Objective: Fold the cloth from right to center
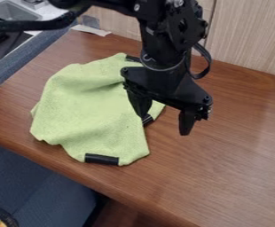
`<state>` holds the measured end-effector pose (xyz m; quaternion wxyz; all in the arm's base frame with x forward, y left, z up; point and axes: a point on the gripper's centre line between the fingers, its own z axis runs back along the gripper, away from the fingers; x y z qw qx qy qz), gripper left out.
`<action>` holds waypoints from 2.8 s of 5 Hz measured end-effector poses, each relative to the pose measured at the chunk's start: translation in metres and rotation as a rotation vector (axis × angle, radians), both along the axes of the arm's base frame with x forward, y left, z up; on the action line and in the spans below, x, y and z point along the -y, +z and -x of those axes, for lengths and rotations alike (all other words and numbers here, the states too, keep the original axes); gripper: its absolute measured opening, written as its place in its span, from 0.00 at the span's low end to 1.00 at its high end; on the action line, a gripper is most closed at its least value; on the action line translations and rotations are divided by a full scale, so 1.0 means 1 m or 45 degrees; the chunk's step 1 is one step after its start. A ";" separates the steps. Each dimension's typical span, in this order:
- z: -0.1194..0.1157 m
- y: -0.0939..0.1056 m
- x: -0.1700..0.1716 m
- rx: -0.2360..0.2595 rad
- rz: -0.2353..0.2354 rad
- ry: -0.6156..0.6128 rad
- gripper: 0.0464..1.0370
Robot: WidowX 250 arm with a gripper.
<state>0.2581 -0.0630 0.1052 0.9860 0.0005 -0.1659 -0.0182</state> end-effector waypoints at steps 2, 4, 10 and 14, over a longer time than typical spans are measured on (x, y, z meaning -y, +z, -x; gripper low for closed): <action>-0.024 -0.020 -0.002 -0.093 -0.062 0.001 0.96; -0.076 -0.050 -0.027 -0.170 -0.096 0.107 0.96; -0.087 -0.096 -0.045 -0.281 -0.214 0.123 0.32; -0.075 -0.060 0.010 -0.284 -0.001 -0.068 0.01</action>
